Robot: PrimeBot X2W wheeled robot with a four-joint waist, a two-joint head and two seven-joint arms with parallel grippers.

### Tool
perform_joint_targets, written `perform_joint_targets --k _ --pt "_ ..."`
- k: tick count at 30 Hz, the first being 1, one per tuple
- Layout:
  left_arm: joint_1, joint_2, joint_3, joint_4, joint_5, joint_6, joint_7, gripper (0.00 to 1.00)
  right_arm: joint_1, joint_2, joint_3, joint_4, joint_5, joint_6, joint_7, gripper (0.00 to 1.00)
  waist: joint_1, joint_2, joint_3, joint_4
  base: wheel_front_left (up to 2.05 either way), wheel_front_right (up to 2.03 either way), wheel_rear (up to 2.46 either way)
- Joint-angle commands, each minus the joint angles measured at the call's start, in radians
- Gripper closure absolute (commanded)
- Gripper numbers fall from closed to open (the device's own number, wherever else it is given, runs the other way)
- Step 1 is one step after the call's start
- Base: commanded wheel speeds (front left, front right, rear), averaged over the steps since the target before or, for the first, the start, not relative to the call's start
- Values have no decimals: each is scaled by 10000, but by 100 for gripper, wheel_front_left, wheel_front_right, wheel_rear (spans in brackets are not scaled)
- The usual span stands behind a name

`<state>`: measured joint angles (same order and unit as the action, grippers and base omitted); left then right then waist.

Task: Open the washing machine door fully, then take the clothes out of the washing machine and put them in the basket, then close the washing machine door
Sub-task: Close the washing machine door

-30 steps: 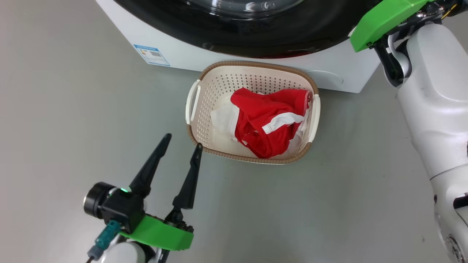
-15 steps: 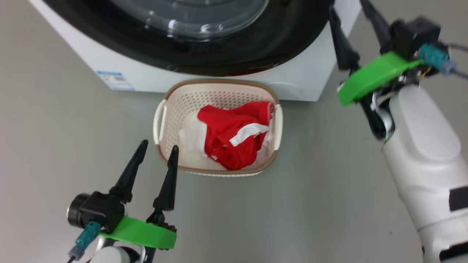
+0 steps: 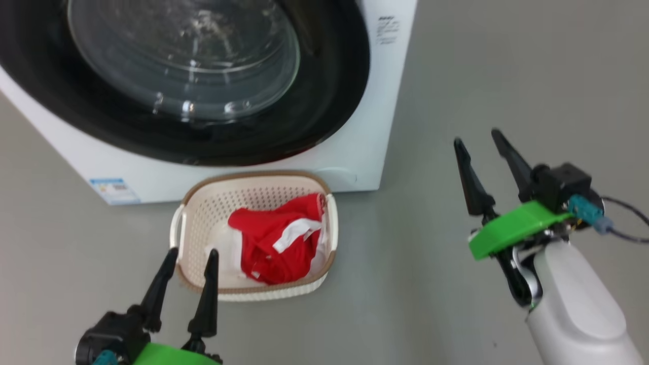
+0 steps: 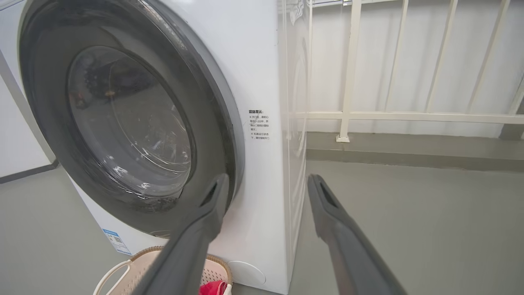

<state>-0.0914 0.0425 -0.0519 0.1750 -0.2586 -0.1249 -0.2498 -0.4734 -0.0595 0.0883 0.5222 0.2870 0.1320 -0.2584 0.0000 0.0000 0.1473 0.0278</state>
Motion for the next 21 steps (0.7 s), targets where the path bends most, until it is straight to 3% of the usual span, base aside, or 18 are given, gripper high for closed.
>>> perform_joint_targets --k 1,11,21 --pt "58 121 377 -270 -42 -58 -120 0 168 89 62 -416 -146 -13 -34 0 0 0 -837 -768 0 0 0" --pt "762 99 854 -685 63 -58 -120 0 1670 91 -766 -1446 -349 -13 -34 0 0 0 -1531 -1101 0 0 0" --pt "1533 81 1332 -1154 339 11 -120 0 3571 92 -691 -3044 -471 -13 -34 0 0 0 -2209 -1101 0 0 0"
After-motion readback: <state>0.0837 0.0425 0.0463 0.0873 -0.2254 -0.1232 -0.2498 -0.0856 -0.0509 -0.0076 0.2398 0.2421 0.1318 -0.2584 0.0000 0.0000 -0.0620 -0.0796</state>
